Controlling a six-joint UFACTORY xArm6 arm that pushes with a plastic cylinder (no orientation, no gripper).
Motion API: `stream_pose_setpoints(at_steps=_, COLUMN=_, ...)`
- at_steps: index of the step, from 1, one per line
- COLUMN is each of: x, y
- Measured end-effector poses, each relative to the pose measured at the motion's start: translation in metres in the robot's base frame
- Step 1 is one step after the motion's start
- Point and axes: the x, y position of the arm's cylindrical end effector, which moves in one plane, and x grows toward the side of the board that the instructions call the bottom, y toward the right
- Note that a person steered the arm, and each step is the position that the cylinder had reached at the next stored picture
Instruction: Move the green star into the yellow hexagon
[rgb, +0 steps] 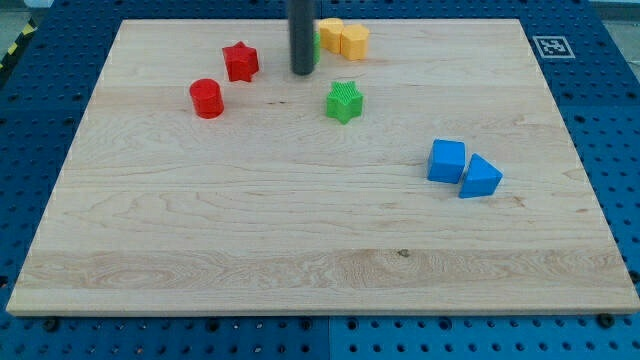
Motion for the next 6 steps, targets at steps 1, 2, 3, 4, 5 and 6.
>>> stream_pose_setpoints(at_steps=1, x=0.050, y=-0.001)
stream_pose_setpoints(at_steps=2, x=0.103, y=0.026)
stream_pose_setpoints(at_steps=3, x=0.094, y=0.069)
stream_pose_setpoints(at_steps=4, x=0.057, y=0.074)
stream_pose_setpoints(at_steps=5, x=0.030, y=0.074)
stream_pose_setpoints(at_steps=6, x=0.011, y=0.074)
